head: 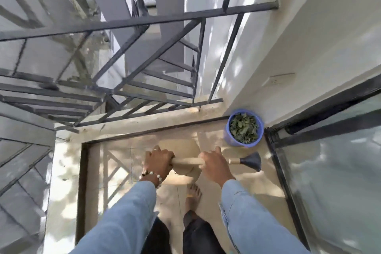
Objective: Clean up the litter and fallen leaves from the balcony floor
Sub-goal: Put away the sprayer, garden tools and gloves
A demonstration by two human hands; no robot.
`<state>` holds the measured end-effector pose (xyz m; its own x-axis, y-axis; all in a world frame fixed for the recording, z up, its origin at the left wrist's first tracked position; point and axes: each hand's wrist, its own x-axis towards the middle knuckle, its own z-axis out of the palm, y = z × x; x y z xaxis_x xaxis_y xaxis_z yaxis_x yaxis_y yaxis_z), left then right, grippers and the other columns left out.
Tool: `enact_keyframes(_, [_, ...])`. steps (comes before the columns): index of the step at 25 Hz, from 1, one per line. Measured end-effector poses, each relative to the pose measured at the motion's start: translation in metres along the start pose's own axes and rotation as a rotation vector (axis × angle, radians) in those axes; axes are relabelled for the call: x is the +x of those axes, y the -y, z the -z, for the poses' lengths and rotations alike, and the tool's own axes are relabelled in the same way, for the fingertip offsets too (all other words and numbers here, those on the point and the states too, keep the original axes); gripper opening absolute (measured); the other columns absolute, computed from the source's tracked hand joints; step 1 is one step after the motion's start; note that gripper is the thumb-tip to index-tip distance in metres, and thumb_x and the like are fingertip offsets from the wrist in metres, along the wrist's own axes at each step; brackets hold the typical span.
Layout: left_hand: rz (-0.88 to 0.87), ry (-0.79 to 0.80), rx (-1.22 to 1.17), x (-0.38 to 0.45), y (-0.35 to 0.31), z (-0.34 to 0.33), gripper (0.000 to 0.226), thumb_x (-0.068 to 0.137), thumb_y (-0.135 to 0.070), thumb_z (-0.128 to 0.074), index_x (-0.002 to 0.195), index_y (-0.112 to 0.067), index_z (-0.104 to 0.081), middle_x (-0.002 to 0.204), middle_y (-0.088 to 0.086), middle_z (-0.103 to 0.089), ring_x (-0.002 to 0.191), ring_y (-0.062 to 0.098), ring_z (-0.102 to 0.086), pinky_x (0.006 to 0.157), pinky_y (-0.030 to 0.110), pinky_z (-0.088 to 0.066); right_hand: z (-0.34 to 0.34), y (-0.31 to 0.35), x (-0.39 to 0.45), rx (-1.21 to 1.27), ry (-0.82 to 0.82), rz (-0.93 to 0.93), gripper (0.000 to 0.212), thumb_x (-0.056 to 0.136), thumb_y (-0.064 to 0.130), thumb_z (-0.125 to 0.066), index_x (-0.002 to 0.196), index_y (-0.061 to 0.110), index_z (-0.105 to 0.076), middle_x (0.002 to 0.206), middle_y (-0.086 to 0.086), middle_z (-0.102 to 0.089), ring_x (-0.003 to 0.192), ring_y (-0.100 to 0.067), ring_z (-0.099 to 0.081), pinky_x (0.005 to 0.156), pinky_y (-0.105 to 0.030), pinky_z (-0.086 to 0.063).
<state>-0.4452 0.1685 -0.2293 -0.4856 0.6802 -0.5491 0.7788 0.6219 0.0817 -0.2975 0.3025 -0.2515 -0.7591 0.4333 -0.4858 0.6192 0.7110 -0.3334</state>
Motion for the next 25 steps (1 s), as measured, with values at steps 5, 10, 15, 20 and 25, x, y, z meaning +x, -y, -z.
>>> enact_keyframes(5, [-0.008,0.079,-0.002,0.103,0.007,-0.061,0.038,0.096,-0.02,-0.044,0.13,-0.034,-0.05,0.127,-0.009,-0.058,0.128,0.025,-0.037,0.097,0.039,-0.033,-0.041,-0.04,0.101,-0.157,0.103,-0.037,0.03,0.092,0.019,-0.05,0.121,0.022,-0.053,0.121,0.002,-0.056,0.124,-0.029,-0.036,0.089,-0.039,-0.042])
enact_keyframes(10, [-0.018,0.204,-0.088,0.231,0.03,-0.15,0.041,0.092,-0.024,-0.055,0.132,-0.033,-0.051,0.128,-0.005,-0.059,0.126,0.027,-0.044,0.096,0.039,-0.039,-0.117,-0.082,0.215,-0.321,0.07,-0.031,0.027,0.084,0.022,-0.06,0.11,0.023,-0.06,0.105,0.0,-0.063,0.116,-0.033,-0.045,0.083,-0.041,-0.044])
enact_keyframes(15, [-0.054,0.209,-0.228,0.327,0.045,-0.216,0.041,0.089,-0.016,-0.059,0.13,-0.023,-0.056,0.124,0.006,-0.062,0.118,0.027,-0.054,0.092,0.034,-0.043,-0.173,-0.112,0.294,-0.421,0.019,-0.059,0.031,0.091,0.016,-0.046,0.115,0.027,-0.06,0.106,0.004,-0.065,0.119,-0.033,-0.046,0.084,-0.041,-0.043])
enact_keyframes(20, [-0.028,0.087,-0.361,0.364,0.056,-0.239,0.033,0.086,-0.008,-0.062,0.117,-0.016,-0.065,0.11,0.009,-0.069,0.104,0.028,-0.06,0.075,0.029,-0.039,-0.194,-0.113,0.327,-0.509,-0.187,-0.002,0.026,0.076,0.01,-0.05,0.076,0.024,-0.072,0.061,0.004,-0.063,0.08,-0.031,-0.061,0.056,-0.032,-0.045])
enact_keyframes(25, [0.014,-0.012,-0.375,0.361,0.071,-0.238,0.039,0.084,-0.003,-0.064,0.121,-0.017,-0.066,0.105,0.008,-0.072,0.101,0.027,-0.062,0.075,0.028,-0.04,-0.191,-0.102,0.342,-0.445,-0.248,0.106,0.021,0.069,0.002,-0.055,0.067,0.017,-0.07,0.052,0.001,-0.054,0.074,-0.032,-0.059,0.046,-0.029,-0.04])
